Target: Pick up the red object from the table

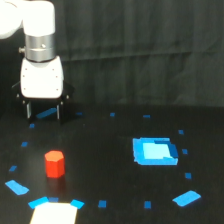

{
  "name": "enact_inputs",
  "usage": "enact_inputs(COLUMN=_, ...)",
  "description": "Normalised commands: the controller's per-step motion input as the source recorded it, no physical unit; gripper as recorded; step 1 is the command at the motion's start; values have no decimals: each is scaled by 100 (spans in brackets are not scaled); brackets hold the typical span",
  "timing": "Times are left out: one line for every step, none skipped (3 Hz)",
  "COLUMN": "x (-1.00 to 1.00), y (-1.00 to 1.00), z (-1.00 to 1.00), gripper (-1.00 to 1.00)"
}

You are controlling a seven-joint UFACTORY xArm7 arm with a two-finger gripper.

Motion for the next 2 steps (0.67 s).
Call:
enact_inputs(x=38, y=-100, z=21, gripper=82)
enact_inputs(x=15, y=-100, z=4, gripper=100)
